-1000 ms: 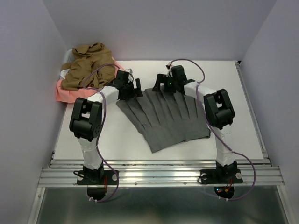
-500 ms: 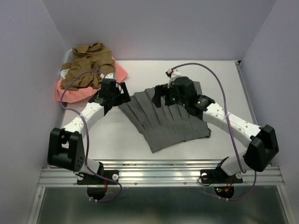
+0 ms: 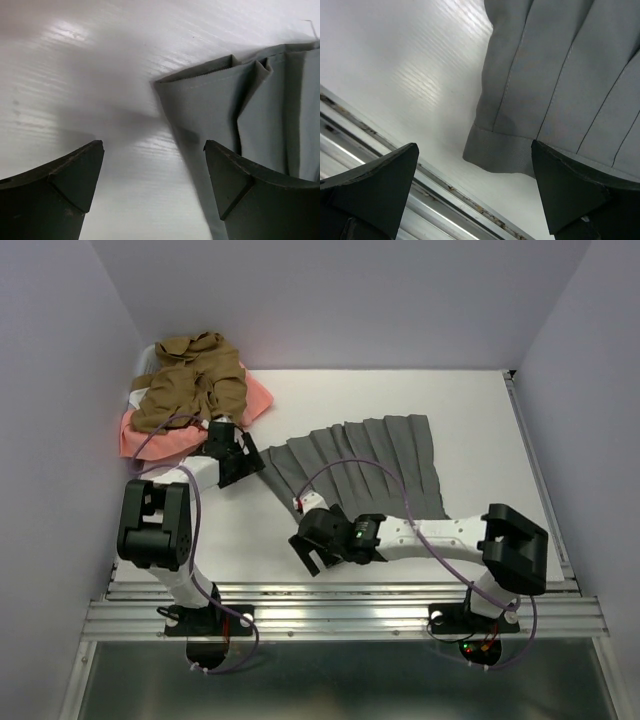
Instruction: Fold and stack the skirts
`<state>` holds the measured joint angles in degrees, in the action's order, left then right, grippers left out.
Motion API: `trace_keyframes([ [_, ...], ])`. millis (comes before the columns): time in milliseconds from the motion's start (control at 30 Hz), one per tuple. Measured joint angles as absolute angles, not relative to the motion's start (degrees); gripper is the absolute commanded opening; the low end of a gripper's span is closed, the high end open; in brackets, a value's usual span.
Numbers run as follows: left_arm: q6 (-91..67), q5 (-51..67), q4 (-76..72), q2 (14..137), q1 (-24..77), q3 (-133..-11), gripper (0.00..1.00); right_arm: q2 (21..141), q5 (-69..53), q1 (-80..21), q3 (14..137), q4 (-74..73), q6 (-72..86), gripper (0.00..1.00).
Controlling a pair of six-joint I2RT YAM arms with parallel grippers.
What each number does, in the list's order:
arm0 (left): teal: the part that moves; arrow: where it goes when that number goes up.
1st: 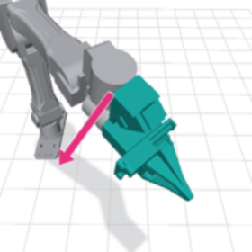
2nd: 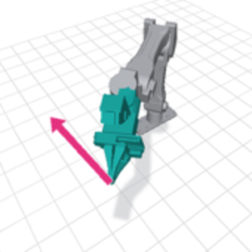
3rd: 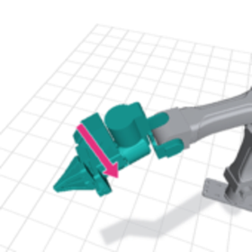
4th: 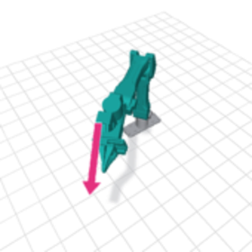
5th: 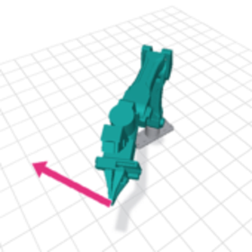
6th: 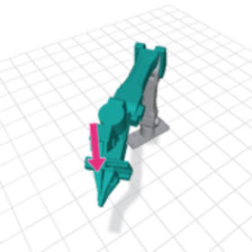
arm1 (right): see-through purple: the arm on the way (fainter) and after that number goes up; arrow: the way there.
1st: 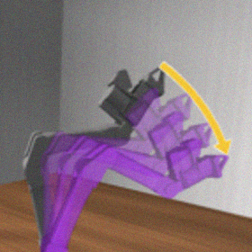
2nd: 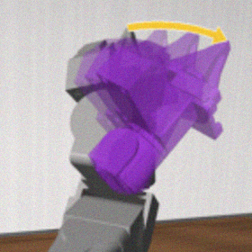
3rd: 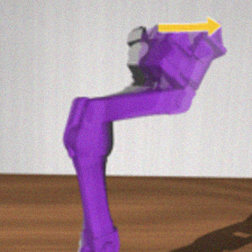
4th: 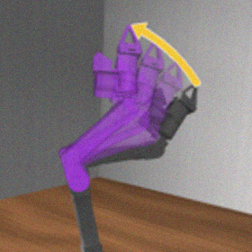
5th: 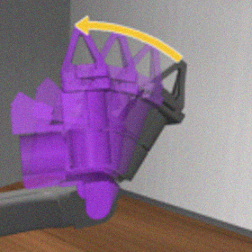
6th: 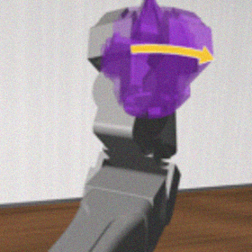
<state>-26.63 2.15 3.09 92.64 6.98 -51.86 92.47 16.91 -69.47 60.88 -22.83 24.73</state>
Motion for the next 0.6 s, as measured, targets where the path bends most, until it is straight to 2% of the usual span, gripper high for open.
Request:
trace_keyframes([
  [167, -26.3, 3.4, 0.5, 98.2, 7.0, -55.2, 0.77, 97.0, 21.3, -72.7, 62.0, -26.9, 25.5, 1.00],
  [200, -26.2, 3.6, 0.1, 99.5, 7.0, -56.0, 0.66, 97.3, 21.8, -73.3, 62.3, -27.5, 25.6, 1.00],
  [300, -26.3, 4.1, -1.1, 102.1, 7.0, -58.0, 0.43, 97.6, 22.8, -74.3, 63.6, -28.3, 25.8, 1.00],
  [333, -26.3, 4.3, -1.5, 102.8, 7.0, -58.5, 0.24, 97.6, 23.0, -74.7, 64.0, -28.3, 25.8, 1.00],
  [367, -26.1, 4.2, -1.6, 103.2, 7.0, -58.6, 0.15, 97.7, 23.3, -75.0, 64.4, -28.3, 25.9, 1.00],
  [400, -26.1, 4.5, -1.9, 103.4, 7.0, -58.8, 0.00, 97.9, 23.6, -75.5, 64.8, -28.4, 26.0, 1.00],
  [533, -26.2, 5.0, -1.6, 103.8, 7.0, -58.8, 0.00, 99.8, 24.6, -76.7, 66.0, -28.8, 26.1, 0.99],
  [600, -26.0, 5.2, -1.5, 103.8, 7.0, -58.8, 0.00, 101.1, 25.2, -77.0, 66.5, -29.3, 26.4, 0.95],
])
